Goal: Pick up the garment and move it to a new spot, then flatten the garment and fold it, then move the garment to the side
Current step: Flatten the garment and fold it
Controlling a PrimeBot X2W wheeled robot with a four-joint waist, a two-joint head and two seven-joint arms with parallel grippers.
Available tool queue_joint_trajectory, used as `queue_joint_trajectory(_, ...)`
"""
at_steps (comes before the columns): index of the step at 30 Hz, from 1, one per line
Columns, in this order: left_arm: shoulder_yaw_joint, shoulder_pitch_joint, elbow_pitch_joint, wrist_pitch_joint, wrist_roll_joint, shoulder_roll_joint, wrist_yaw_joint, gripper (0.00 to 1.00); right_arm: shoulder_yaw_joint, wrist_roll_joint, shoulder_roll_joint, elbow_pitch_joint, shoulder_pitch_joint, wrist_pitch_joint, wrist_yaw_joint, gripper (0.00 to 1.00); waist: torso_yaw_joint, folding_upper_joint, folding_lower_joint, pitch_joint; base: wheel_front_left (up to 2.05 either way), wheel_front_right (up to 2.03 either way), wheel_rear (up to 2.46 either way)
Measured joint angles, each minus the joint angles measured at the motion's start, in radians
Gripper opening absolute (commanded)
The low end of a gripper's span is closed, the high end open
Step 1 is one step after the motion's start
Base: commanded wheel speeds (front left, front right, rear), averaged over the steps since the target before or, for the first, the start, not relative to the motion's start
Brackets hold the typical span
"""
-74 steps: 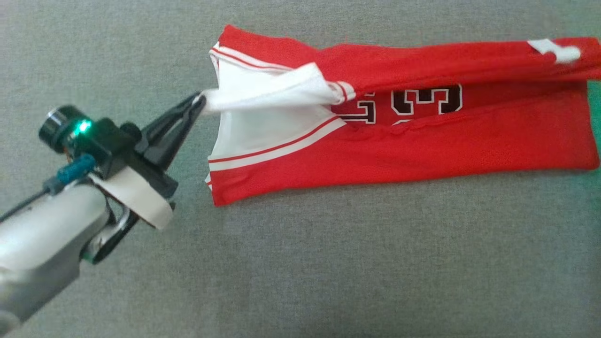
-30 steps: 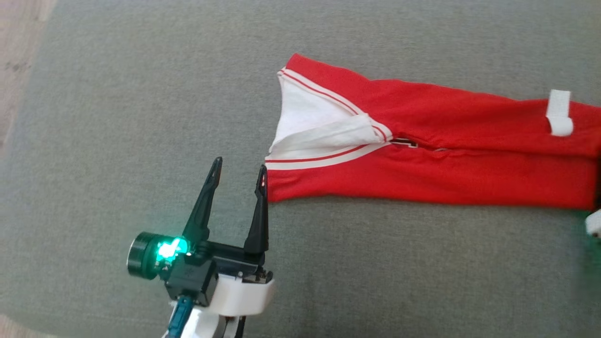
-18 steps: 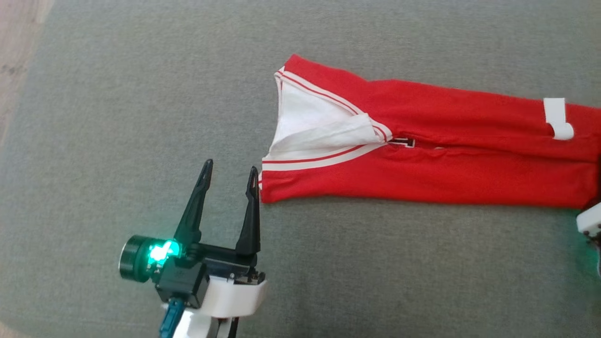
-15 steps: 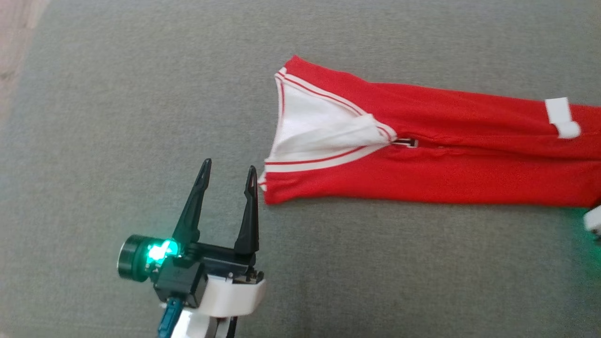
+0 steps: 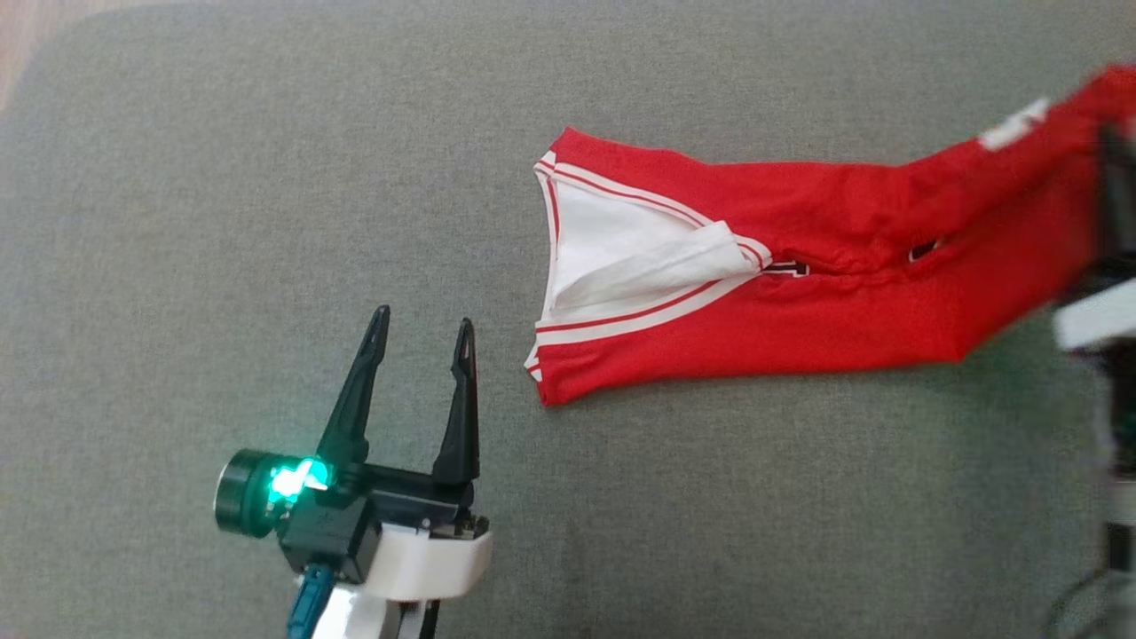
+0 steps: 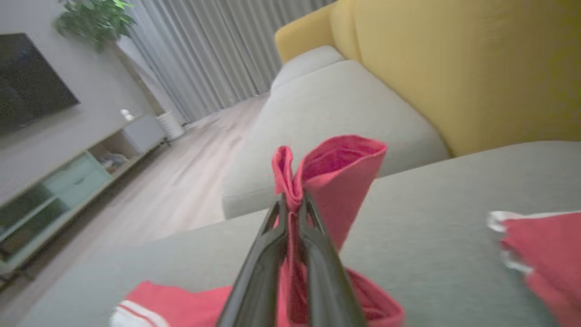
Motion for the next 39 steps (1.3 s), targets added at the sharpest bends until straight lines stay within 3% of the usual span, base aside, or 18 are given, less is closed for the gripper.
queue_joint_trajectory(3,0.0,0.001,0.005,0.0,0.001,-0.003,-0.008,1.0,0.067,0.002,0.089,-0.091,-0.003,0.051,0.0,0.0,0.003,0.0,0.0,-0.005,0.0,0.0,0.0)
queue_joint_trajectory(8,-0.001,0.001,0.01,0.0,0.001,-0.01,-0.018,1.0,0.203,-0.013,0.189,-0.1,-0.014,0.092,0.0,0.0,0.028,0.0,0.0,-0.003,0.0,0.0,0.0)
queue_joint_trajectory(12,-0.006,0.0,0.02,0.0,-0.001,-0.016,-0.029,1.0,0.29,-0.012,0.2,-0.021,-0.036,0.069,0.0,0.0,0.061,0.0,0.0,0.001,0.0,0.0,0.0)
queue_joint_trajectory(20,-0.025,-0.001,0.032,0.0,-0.013,-0.018,-0.034,1.0,0.484,0.107,0.2,0.195,-0.084,-0.096,0.0,0.0,0.133,0.0,0.0,0.006,0.0,0.0,0.0)
queue_joint_trajectory(21,-0.027,-0.001,0.032,0.0,-0.017,-0.018,-0.034,1.0,0.504,0.127,0.199,0.217,-0.097,-0.118,0.0,0.22,0.139,0.0,0.0,0.006,0.0,0.0,0.0)
queue_joint_trajectory(22,-0.028,-0.001,0.032,0.0,-0.022,-0.018,-0.034,1.0,0.526,0.151,0.2,0.236,-0.113,-0.14,0.0,0.72,0.144,0.0,0.0001,0.006,0.0,0.0,0.0)
queue_joint_trajectory(23,-0.03,-0.001,0.033,0.0,-0.021,-0.018,-0.033,1.0,0.547,0.179,0.2,0.251,-0.128,-0.16,0.0,1.0,0.147,0.0,0.0,0.005,0.0,0.0,0.0)
queue_joint_trajectory(29,-0.039,-0.001,0.041,0.0,-0.032,-0.018,-0.024,1.0,0.651,0.28,0.199,0.281,-0.178,-0.217,0.0,1.0,0.145,0.0,0.0,-0.012,0.0,0.0,0.0)
queue_joint_trajectory(33,-0.022,0.003,0.043,0.0,-0.036,-0.019,-0.016,1.0,0.593,0.186,0.19,0.239,-0.171,-0.256,0.0,1.0,0.126,0.0,0.0,-0.034,0.0,0.0,0.0)
queue_joint_trajectory(39,0.025,0.043,0.044,0.0,-0.045,-0.02,-0.017,1.0,0.471,0.089,0.038,0.104,-0.048,-0.36,0.0,1.0,0.078,0.0,0.0,-0.079,0.0,0.0,0.0)
